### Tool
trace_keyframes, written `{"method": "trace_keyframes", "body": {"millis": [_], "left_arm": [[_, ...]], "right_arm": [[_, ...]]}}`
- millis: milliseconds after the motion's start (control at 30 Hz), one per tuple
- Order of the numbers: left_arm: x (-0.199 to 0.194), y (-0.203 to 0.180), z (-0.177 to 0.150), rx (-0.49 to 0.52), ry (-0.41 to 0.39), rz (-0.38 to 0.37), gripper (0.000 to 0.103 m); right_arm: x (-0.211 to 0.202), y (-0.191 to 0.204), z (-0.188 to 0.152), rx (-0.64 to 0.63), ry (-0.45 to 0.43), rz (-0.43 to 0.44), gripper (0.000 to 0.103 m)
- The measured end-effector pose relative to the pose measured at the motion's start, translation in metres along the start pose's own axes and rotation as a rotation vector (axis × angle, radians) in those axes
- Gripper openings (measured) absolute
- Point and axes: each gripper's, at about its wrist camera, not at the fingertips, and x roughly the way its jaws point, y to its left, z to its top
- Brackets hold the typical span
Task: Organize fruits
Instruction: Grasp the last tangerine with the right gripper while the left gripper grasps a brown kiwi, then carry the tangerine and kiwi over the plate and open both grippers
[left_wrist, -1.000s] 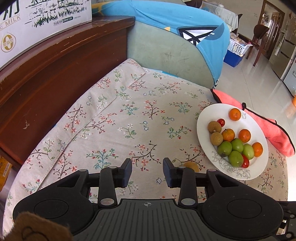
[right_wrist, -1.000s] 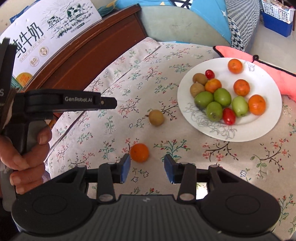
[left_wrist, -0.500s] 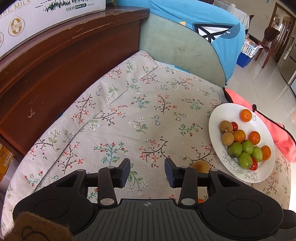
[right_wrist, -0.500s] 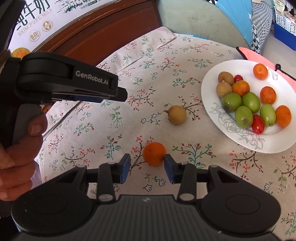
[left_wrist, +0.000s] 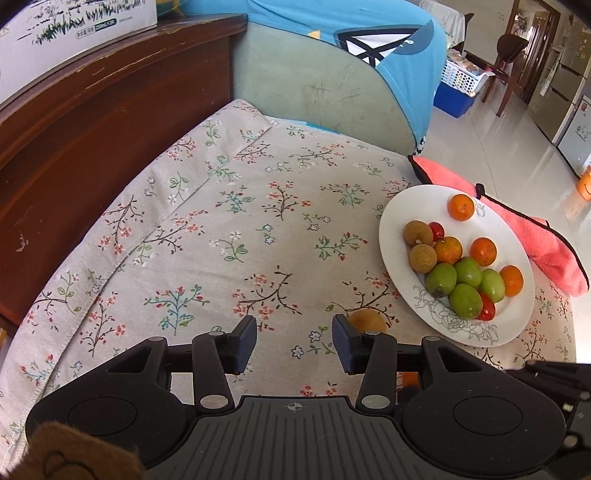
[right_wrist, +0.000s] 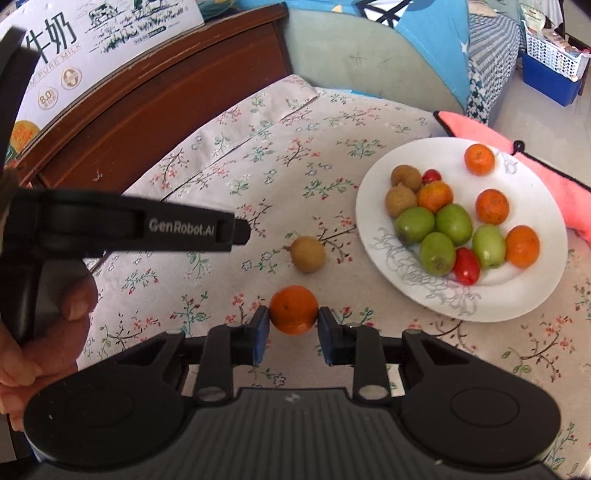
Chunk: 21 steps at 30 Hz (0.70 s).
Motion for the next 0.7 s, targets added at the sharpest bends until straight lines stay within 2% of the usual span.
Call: {"method": "trace_keyframes", "body": {"millis": [267,500,700], "left_arm": [[0.010,-0.030,-0.007,0.122,-0.015,-0.046,0.043],[0.019,-0.046,-0.011,0.183,-0.017,-0.067,0.042],[0.028,-0.049,-0.014,0.196,-0.011,-0.054,0.042]], "right_arm": [[-0.025,-0.045,0.018,0.157,-0.077,-0.072,0.029],[-0.039,-0.078,0.027,0.306,-0.123,-0.054,0.029],[-0.047,-0.092,0.028,0.361,-0.137,-0.046,0.029]]}}
